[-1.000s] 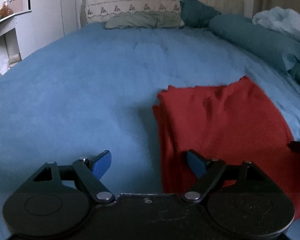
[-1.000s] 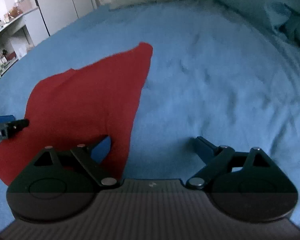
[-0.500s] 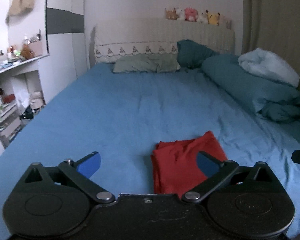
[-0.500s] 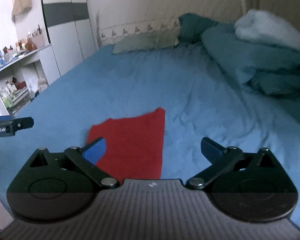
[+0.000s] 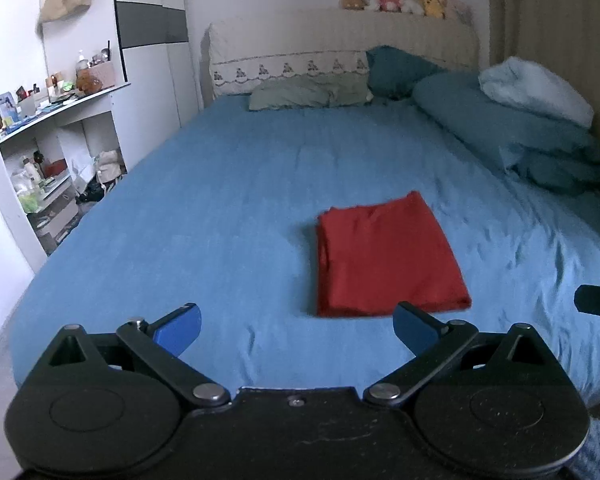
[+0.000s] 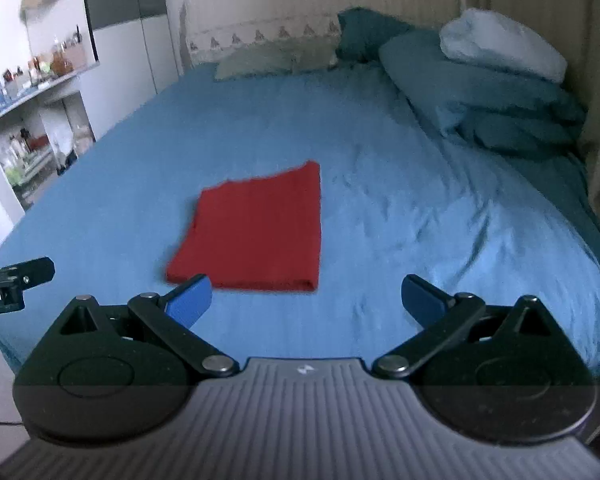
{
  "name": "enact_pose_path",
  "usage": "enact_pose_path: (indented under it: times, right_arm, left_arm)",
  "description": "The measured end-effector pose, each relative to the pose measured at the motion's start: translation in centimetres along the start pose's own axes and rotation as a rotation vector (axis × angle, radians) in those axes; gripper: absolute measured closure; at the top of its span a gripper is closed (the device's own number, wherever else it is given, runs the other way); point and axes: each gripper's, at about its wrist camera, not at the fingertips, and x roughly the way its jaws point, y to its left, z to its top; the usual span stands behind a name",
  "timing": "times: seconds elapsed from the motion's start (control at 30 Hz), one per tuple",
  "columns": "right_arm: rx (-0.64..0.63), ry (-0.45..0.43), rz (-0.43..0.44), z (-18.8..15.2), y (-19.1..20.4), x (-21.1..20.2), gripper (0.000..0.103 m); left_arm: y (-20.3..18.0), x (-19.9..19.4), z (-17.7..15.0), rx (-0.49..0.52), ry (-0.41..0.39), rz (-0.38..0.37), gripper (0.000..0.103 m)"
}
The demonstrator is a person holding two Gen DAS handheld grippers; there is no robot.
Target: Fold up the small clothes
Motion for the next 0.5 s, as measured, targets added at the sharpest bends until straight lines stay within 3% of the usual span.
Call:
enact_pose_path:
  times: [0.23, 0.5]
  right_arm:
    - [-0.006, 0.048, -0.034, -2.8, 0.5, 0.4, 0.000]
    - [-0.015, 0.047, -0.056, -3.2, 0.8, 0.1, 0.000]
  left_arm:
    - [-0.4, -0.3, -1.6, 0.007, 0.018, -0.015, 0.000]
    - [-0.9, -0.8, -1.7, 0.015, -0.004, -0.027, 0.000]
